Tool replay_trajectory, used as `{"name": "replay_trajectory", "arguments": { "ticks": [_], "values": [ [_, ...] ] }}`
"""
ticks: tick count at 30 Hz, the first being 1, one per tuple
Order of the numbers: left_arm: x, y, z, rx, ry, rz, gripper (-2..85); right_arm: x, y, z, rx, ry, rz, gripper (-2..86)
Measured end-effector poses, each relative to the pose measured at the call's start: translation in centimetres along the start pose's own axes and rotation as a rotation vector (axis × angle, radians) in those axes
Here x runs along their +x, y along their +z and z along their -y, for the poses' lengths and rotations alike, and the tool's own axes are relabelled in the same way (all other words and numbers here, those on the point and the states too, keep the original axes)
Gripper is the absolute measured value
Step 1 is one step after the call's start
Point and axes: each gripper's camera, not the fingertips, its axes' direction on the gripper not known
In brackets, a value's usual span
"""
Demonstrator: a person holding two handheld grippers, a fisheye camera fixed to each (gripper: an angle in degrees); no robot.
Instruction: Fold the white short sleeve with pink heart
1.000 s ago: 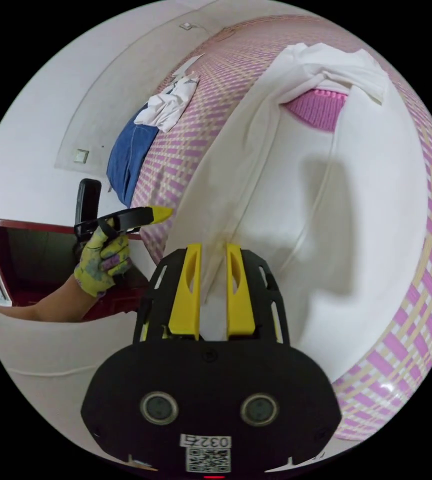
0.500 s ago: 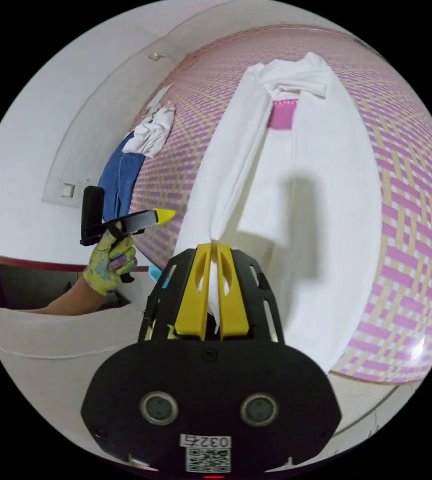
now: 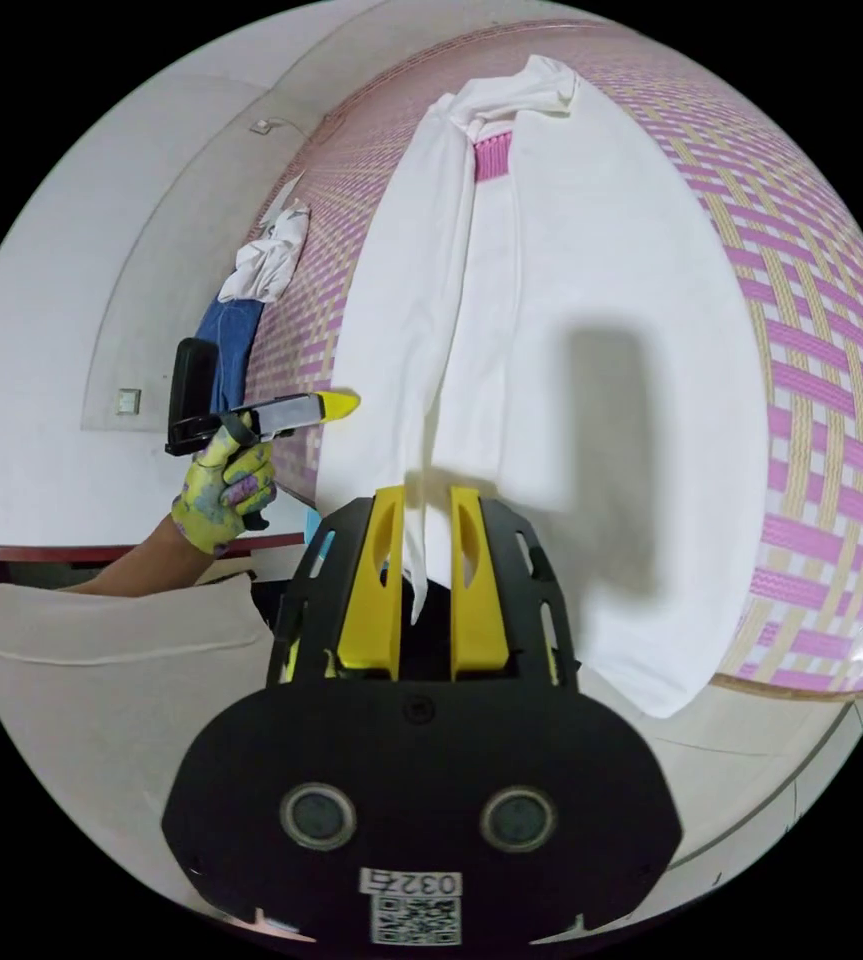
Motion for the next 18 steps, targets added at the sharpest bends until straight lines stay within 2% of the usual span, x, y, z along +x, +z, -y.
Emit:
{"name": "replay_trajectory", "arguments": {
  "ticks": [4,7,11,15,18],
  "values": [
    [0.7,0.5,-0.5,-0.016,0.030,0.006,-0.9,0.3,-0.2,-1.4,0.014,-0.014,-0.031,0.8],
    [1.6,-0.3,-1.3,0.007,0.073,0.000,-0.8,1.8,-2.8,-3.8,0.131,0.002,0.012,1.9],
    [1.4,-2.2,-3.6,0.022,0.074,0.028,-0.5,6.5,-6.9,-7.9,0.243,0.105,-0.061,3.4],
    [0.9,-2.5,-5.6,-0.035,0.068,0.022,1.7,11.5,-9.3,-10.7,0.278,0.181,-0.051,5.8],
    [1.1,-1.4,-6.6,-0.076,0.077,0.024,2.6,14.6,-9.6,-10.8,0.216,0.175,0.006,7.1]
  ]
}}
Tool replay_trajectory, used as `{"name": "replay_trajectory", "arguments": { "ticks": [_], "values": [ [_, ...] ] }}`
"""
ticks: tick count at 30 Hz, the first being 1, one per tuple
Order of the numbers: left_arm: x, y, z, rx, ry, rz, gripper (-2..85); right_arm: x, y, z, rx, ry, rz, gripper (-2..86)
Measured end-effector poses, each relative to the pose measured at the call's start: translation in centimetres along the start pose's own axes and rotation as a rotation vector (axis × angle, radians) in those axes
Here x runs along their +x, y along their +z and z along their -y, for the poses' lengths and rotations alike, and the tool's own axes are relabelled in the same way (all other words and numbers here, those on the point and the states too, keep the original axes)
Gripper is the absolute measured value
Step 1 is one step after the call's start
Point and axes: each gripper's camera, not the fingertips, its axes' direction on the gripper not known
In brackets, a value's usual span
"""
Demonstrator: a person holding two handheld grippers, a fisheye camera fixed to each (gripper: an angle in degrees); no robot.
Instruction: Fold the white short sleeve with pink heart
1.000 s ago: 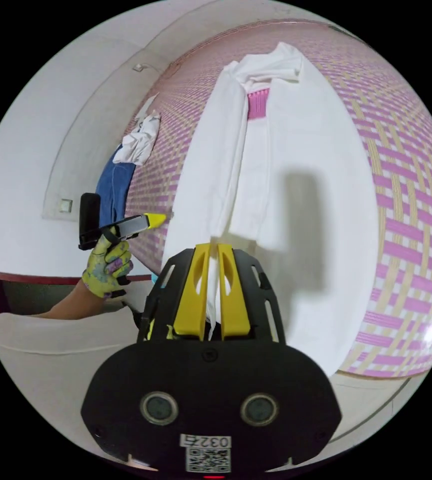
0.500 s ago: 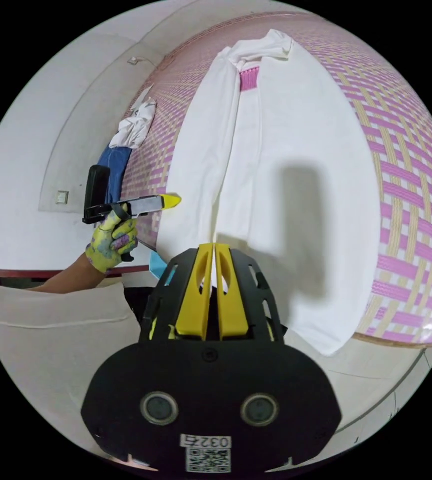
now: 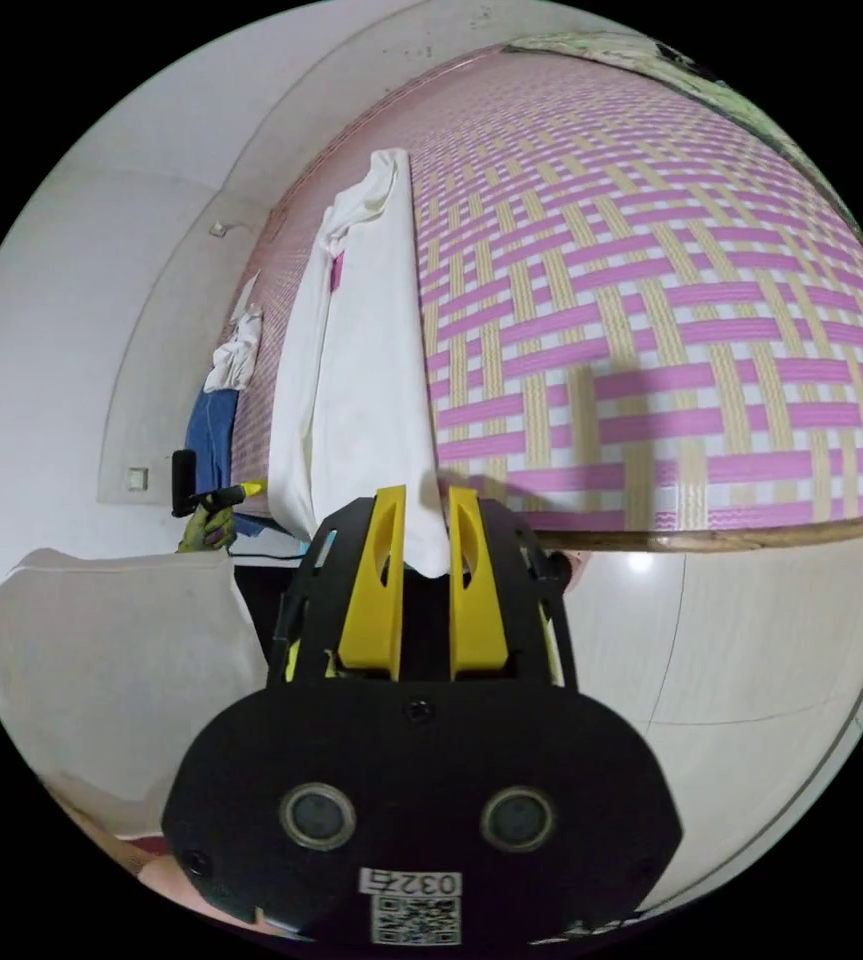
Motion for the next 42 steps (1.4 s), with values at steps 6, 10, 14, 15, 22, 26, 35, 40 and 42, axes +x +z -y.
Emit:
{"name": "replay_trajectory", "arguments": {
  "ticks": [6,10,14,15,22,26,35,40,42],
  "values": [
    [1.0,2.6,0.4,-0.037,0.016,-0.063,3.3,2.4,1.8,2.6,-0.156,-0.107,0.082,7.6],
    [0.9,3.5,0.4,-0.059,0.030,-0.096,3.0,4.4,2.9,4.3,-0.279,-0.151,0.182,6.8],
    [1.6,4.7,-0.1,-0.108,0.113,-0.121,3.8,5.8,3.8,5.4,-0.377,-0.214,0.248,6.8],
    [1.7,4.9,-0.2,-0.113,0.122,-0.124,3.9,6.0,4.0,5.6,-0.392,-0.221,0.256,6.8],
    [0.8,6.1,-1.7,-0.087,0.091,-0.187,3.8,7.8,5.0,7.5,-0.461,-0.260,0.296,5.9],
    [-0.1,6.3,-2.8,-0.057,0.073,-0.182,2.5,8.8,5.0,8.2,-0.471,-0.278,0.287,5.1],
    [-2.4,8.3,-4.3,-0.098,0.026,-0.270,3.6,10.4,5.1,9.5,-0.508,-0.282,0.311,6.4],
    [-3.0,9.4,-3.9,-0.074,0.013,-0.265,5.0,10.8,5.8,10.3,-0.545,-0.293,0.312,6.5],
    [-3.2,9.7,-3.7,-0.074,0.015,-0.249,5.8,11.1,5.8,10.6,-0.550,-0.292,0.313,6.5]
  ]
}}
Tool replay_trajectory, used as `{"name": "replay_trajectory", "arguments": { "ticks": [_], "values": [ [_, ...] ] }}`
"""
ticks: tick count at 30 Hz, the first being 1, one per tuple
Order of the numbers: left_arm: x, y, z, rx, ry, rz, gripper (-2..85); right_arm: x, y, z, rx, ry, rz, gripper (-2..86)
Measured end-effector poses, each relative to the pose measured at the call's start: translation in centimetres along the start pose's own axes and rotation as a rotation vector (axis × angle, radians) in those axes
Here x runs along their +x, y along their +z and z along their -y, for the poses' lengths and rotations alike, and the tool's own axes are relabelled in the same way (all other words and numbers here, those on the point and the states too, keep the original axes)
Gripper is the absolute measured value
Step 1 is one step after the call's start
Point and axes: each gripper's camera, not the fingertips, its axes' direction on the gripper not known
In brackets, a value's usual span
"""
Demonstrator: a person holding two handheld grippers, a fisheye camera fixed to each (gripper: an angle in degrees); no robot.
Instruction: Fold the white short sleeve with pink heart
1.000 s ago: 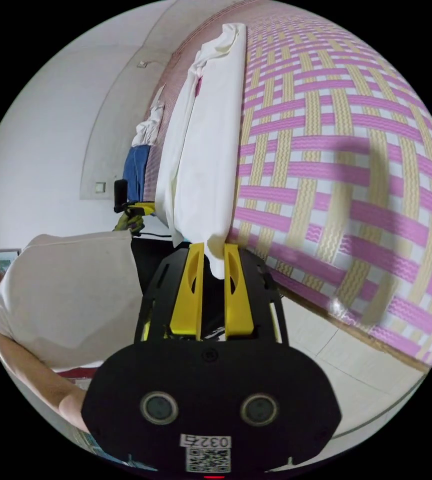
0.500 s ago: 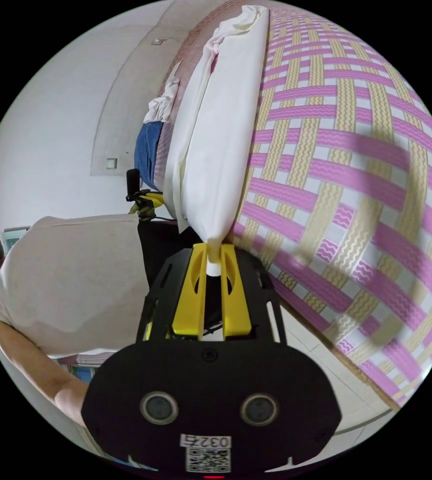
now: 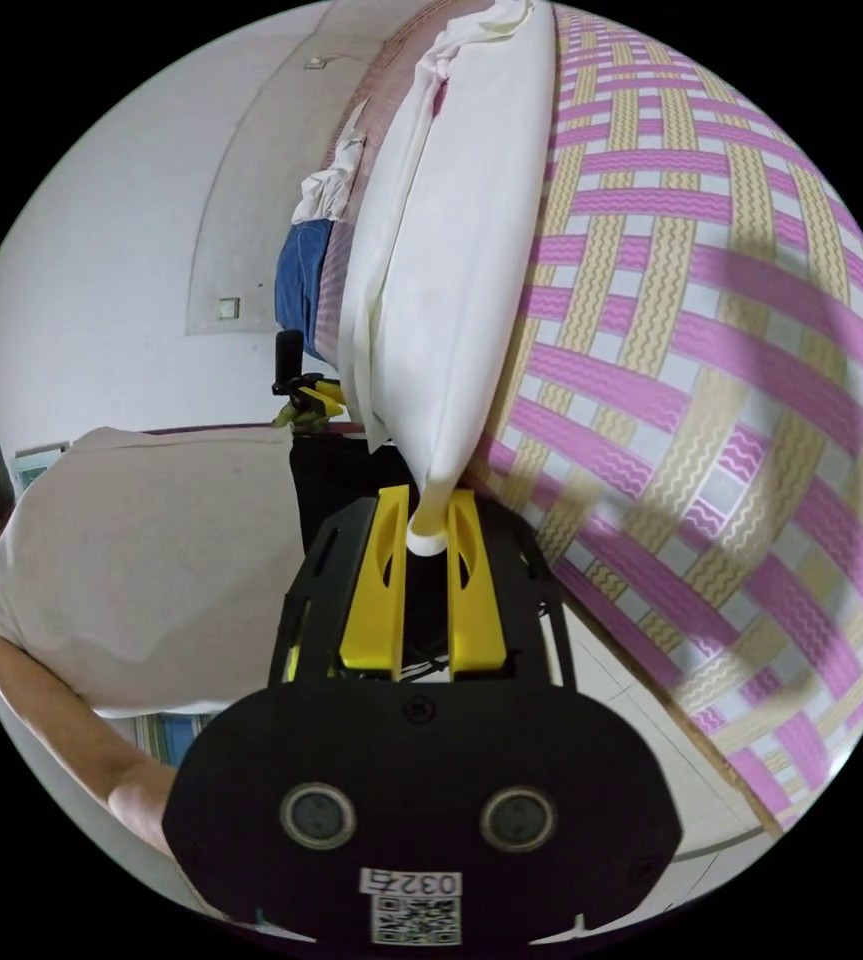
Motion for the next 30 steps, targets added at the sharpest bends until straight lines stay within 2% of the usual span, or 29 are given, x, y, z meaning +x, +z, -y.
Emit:
{"name": "replay_trajectory", "arguments": {
  "ticks": [7,13,18,22,25,30],
  "values": [
    [-2.7,0.8,0.0,-0.006,-0.013,-0.028,9.2,1.7,-1.1,-0.7,0.028,0.026,0.018,6.2],
    [-3.5,0.3,0.0,0.059,0.007,-0.106,-0.7,2.6,-1.7,-1.5,0.059,0.045,0.018,5.0],
    [-2.6,-0.8,-1.5,0.056,0.047,-0.156,-1.6,2.3,-1.7,-3.1,0.083,0.042,0.033,2.6],
    [-2.3,-1.0,-3.2,-0.032,0.038,-0.143,-1.7,1.4,-0.1,-5.0,0.052,0.035,0.058,0.4],
    [-2.1,-2.0,-3.6,-0.043,0.041,-0.211,-1.7,0.4,0.5,-5.6,0.035,0.007,0.071,-0.1],
    [1.8,-8.2,0.9,0.051,0.195,-0.183,-1.6,-1.5,-4.2,-4.1,0.211,-0.088,0.118,-0.3]
  ]
}}
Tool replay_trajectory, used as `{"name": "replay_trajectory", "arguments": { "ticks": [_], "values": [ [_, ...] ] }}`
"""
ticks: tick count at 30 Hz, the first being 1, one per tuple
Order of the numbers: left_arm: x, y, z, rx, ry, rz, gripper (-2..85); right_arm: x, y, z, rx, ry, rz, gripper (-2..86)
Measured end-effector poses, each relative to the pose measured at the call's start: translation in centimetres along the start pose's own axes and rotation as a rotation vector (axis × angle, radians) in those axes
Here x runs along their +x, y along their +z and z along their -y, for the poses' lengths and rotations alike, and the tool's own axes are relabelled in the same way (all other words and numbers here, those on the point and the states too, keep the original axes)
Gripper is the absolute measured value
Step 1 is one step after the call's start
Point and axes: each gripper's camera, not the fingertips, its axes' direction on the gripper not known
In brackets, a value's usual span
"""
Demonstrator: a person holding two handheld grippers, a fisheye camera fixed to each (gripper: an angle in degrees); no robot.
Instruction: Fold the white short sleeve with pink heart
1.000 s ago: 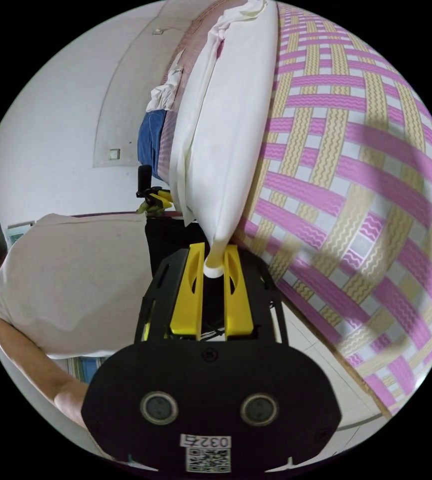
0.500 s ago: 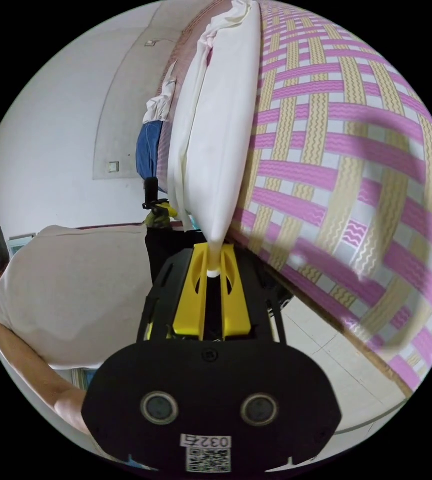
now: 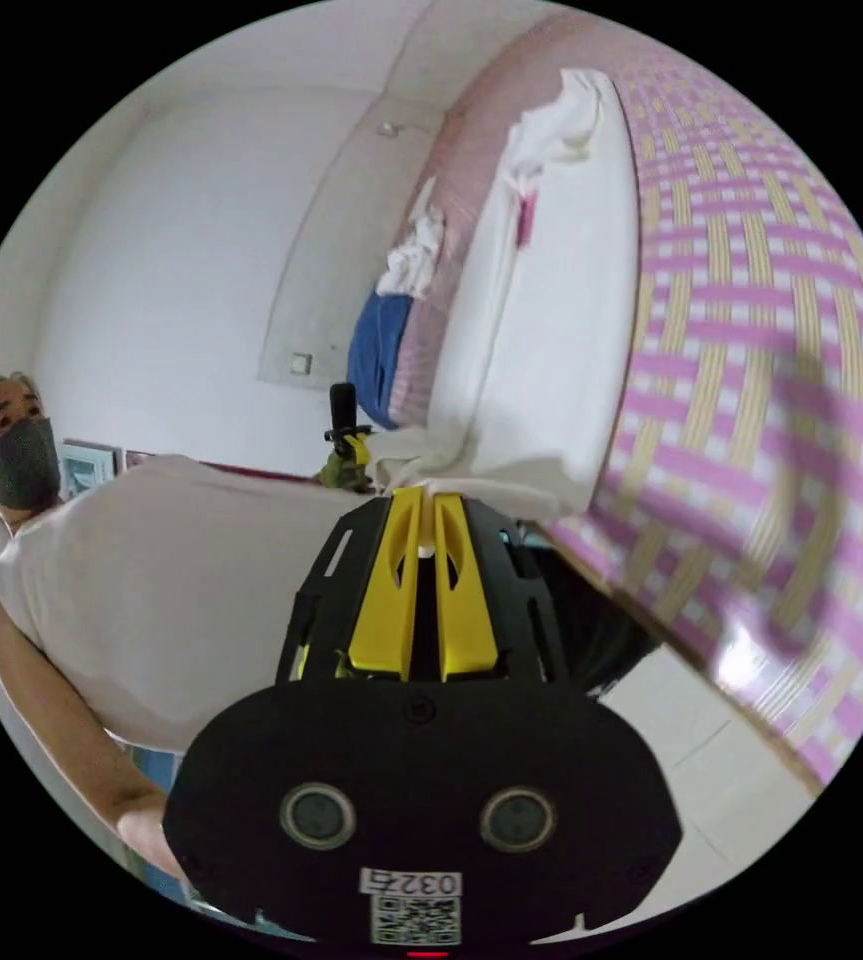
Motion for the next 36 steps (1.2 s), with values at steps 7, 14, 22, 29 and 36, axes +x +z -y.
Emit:
{"name": "replay_trajectory", "arguments": {
  "ticks": [7,14,22,29,36],
  "values": [
    [-0.6,-7.9,11.4,0.195,-0.096,0.089,-1.6,-0.4,-7.0,9.2,0.280,-0.068,0.014,-0.4],
    [-4.3,-10.1,15.9,0.287,-0.243,0.016,-1.6,1.7,-7.8,13.8,0.307,-0.002,-0.018,-0.4],
    [-4.5,-10.9,18.3,0.309,-0.264,-0.005,0.3,2.0,-7.9,15.6,0.344,0.037,0.041,2.3],
    [-2.3,-12.3,17.1,0.478,-0.234,0.074,3.2,3.1,-8.4,15.1,0.465,0.167,-0.053,8.6],
    [3.0,-9.5,12.3,0.318,-0.195,0.301,3.2,0.8,-5.6,10.6,0.313,0.106,-0.140,8.1]
  ]
}}
